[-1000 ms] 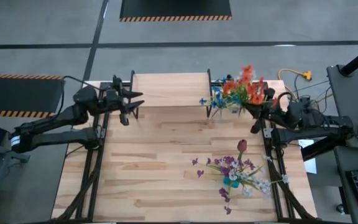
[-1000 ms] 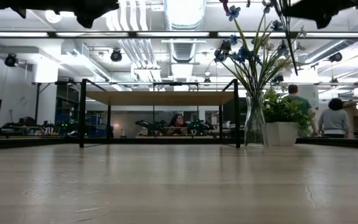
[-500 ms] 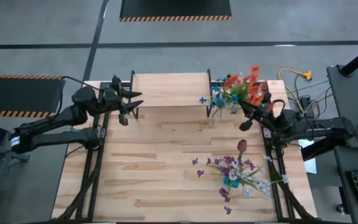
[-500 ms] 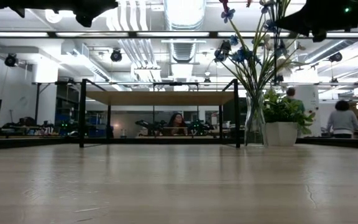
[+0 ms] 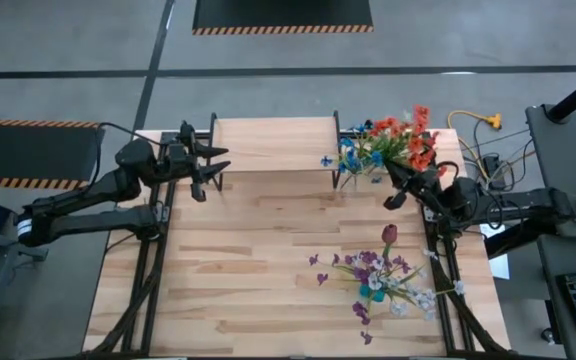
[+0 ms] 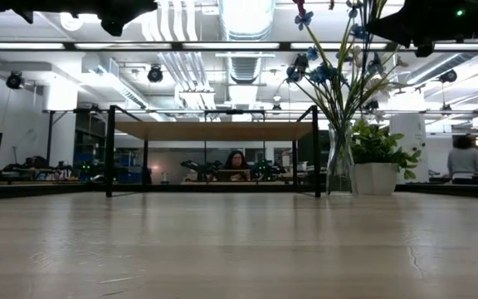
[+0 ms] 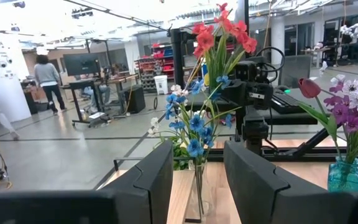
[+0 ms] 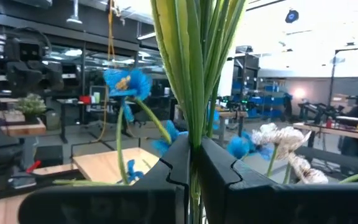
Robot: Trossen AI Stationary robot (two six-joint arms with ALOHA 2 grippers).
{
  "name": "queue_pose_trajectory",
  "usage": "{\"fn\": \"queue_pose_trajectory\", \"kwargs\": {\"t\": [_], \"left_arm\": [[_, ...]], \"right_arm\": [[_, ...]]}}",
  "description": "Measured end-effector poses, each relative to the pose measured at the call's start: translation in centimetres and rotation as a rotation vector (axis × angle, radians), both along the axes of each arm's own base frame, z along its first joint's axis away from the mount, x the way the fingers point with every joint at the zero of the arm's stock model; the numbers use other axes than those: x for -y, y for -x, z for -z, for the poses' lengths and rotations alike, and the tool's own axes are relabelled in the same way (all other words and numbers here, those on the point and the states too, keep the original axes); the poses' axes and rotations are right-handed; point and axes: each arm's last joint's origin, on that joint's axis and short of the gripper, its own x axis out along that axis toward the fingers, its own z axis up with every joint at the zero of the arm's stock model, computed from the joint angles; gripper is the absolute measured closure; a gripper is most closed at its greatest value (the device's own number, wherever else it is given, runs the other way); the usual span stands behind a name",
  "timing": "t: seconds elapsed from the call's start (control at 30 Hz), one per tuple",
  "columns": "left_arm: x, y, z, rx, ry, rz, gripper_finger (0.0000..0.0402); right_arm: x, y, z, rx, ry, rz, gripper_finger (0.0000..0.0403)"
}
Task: Pick and place flowers into a vace then onto a shelf
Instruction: Adjust the orange flowers on the transparent flower vase
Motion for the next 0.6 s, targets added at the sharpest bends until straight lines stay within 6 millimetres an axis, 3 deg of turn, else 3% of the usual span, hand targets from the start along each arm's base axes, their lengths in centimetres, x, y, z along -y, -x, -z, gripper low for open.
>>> {"fn": "queue_pose_trajectory", "kwargs": {"t": [0.6], "left_arm": [[-0.1,-0.2,0.1,-0.008,0.003,0.0,0.0274]], "right_arm": [[1.1,-2.0,1.1,0.003,-0.014,0.045,0.0392]]}}
